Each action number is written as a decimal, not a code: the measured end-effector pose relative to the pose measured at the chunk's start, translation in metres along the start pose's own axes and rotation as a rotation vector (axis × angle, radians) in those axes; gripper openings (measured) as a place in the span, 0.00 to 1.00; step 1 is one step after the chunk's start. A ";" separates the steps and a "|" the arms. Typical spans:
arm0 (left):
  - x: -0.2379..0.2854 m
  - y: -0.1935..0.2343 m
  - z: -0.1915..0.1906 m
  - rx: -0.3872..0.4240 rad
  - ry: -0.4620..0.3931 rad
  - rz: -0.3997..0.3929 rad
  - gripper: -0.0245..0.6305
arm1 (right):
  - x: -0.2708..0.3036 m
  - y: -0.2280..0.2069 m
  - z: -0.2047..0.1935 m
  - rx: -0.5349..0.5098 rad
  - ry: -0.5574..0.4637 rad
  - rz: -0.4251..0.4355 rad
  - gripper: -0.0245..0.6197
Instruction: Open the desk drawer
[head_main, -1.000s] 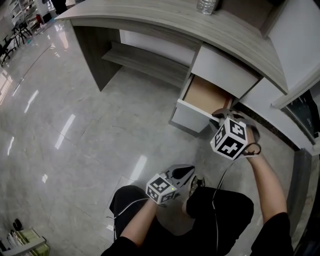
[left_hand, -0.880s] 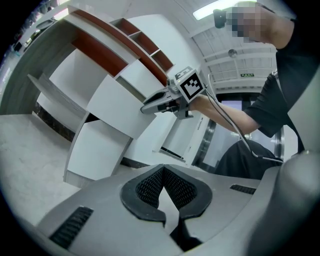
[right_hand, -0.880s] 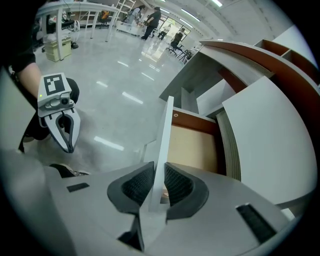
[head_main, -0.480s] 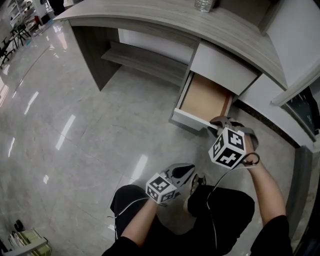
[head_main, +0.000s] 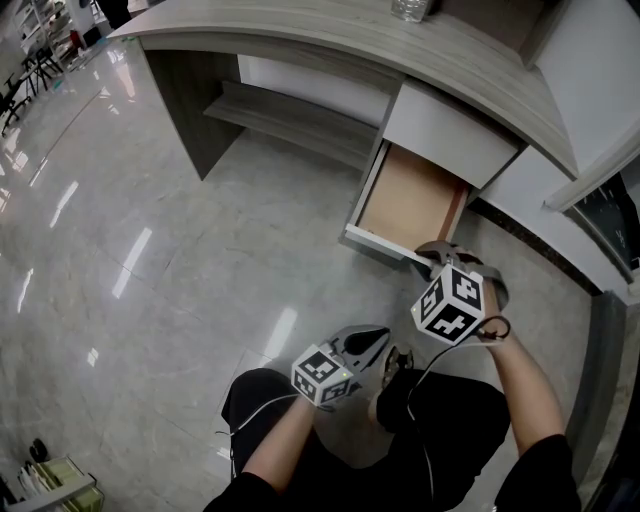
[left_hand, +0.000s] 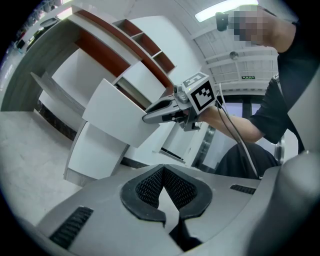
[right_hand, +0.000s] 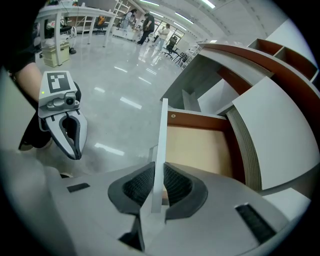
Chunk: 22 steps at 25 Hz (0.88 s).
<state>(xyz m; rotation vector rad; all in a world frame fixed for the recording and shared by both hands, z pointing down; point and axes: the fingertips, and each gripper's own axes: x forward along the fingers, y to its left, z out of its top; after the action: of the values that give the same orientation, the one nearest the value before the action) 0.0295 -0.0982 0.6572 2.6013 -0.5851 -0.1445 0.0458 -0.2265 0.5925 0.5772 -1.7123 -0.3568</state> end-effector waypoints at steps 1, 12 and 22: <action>0.000 0.000 0.000 -0.004 0.002 0.001 0.04 | 0.002 0.001 0.000 0.007 -0.002 -0.006 0.11; 0.000 0.002 -0.002 -0.016 0.006 0.005 0.04 | 0.010 0.007 -0.002 0.011 -0.044 -0.073 0.13; 0.002 0.002 -0.004 -0.014 0.012 0.005 0.04 | 0.007 0.003 -0.004 0.049 -0.104 -0.107 0.22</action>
<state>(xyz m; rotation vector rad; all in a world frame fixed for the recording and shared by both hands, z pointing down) 0.0316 -0.0985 0.6618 2.5857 -0.5842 -0.1314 0.0480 -0.2279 0.6008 0.6981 -1.7982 -0.4282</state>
